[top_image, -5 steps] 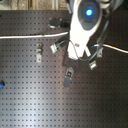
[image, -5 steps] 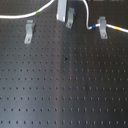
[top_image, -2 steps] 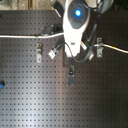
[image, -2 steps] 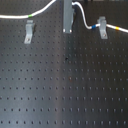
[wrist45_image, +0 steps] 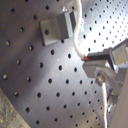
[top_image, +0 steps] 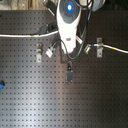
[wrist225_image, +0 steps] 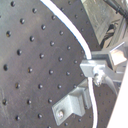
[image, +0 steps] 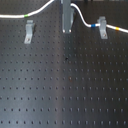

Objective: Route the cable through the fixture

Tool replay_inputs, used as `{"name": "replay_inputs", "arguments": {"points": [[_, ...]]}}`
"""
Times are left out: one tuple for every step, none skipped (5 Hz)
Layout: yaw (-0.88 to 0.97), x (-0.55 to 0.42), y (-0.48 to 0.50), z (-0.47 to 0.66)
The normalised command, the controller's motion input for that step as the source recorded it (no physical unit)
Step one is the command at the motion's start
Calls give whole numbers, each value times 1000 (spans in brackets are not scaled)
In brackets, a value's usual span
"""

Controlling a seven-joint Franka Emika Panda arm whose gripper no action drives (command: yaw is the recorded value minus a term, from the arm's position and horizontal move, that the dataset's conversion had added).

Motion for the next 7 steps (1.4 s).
{"name": "replay_inputs", "arguments": {"points": [[-17,-117,52,358],[-49,-197,146,395],[0,-226,228,274],[0,-251,182,226],[-34,-164,121,314],[-146,-99,78,322],[-100,-69,213,436]]}}
